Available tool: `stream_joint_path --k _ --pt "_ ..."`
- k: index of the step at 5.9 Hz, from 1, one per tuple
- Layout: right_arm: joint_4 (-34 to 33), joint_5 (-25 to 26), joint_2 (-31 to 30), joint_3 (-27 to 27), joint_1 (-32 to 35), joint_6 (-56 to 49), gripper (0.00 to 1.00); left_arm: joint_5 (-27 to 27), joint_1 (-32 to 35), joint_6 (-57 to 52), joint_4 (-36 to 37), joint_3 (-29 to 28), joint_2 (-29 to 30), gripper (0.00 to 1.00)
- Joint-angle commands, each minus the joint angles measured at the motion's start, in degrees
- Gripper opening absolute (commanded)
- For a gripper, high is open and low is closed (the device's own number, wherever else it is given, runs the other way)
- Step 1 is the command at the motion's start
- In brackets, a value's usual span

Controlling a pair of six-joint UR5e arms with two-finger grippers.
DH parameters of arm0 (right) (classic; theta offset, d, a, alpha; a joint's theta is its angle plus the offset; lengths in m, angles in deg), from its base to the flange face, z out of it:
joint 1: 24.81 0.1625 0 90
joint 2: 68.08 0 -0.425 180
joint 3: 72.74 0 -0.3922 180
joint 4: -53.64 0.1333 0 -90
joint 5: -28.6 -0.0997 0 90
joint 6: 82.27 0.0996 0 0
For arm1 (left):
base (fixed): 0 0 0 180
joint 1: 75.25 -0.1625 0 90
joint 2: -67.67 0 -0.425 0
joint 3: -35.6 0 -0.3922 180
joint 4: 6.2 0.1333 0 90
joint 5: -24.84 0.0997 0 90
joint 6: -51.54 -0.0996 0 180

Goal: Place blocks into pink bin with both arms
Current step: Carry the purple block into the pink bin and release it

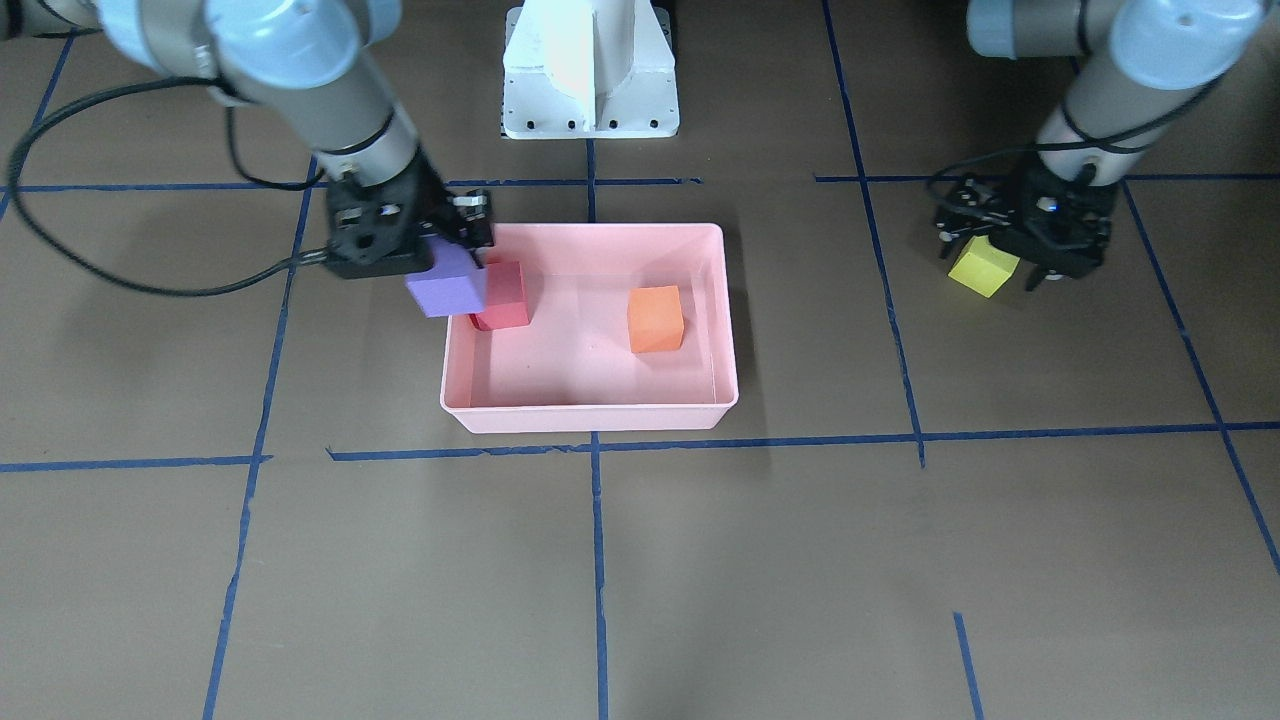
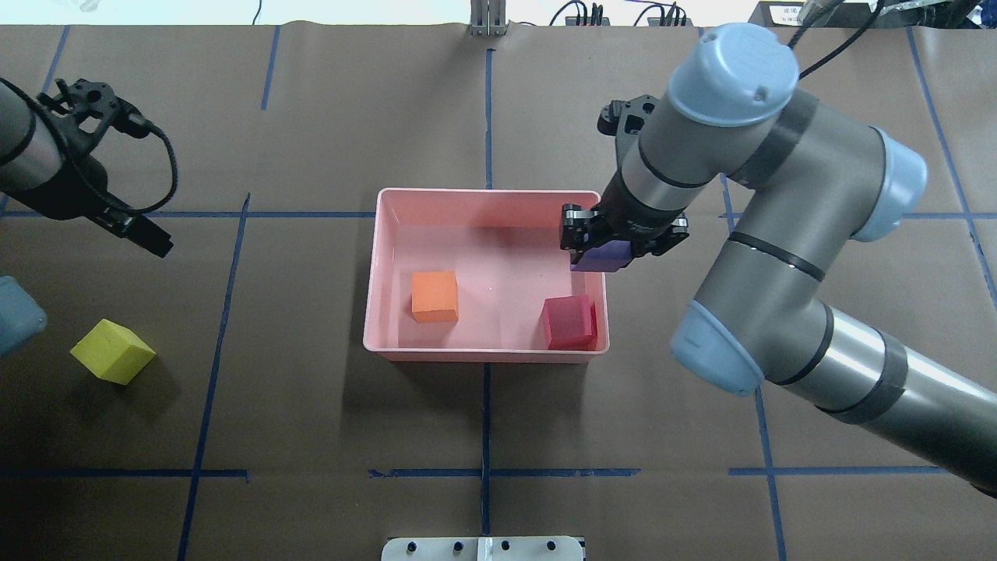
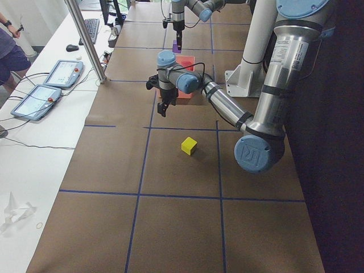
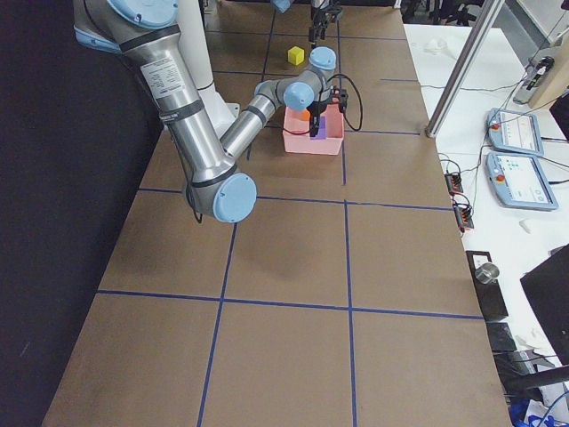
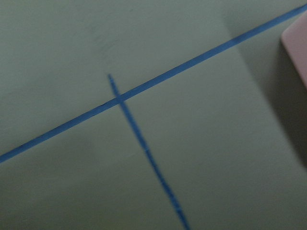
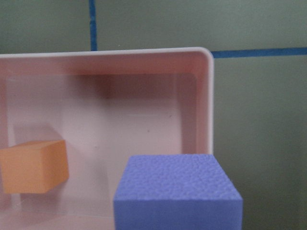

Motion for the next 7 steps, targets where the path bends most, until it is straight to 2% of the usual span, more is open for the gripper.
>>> stream_joint_path --k 1,2,4,6,7 --pt "-2.00 9.46 6.81 4.78 -8.83 7.69 0.98 -1.77 2.02 -2.52 -9.89 0.64 -9.26 1.00" --pt "-1.91 11.17 6.93 4.90 -9.92 7.21 1.00 -1.59 1.67 -2.43 -14.48 0.38 -11.57 1.00" --pt "-2.00 10.66 6.49 4.55 -9.23 3.01 1.00 -1.24 0.71 -2.61 -16.45 0.38 -14.05 1.00" --pt "-1.91 9.78 5.62 4.46 -8.18 2.72 1.00 -0.28 -2.71 -2.61 -18.91 0.02 -15.89 1.00" --pt "-1.74 9.78 4.48 3.85 -8.17 2.63 1.00 1.38 -5.08 -0.43 -23.62 -0.06 -18.34 1.00"
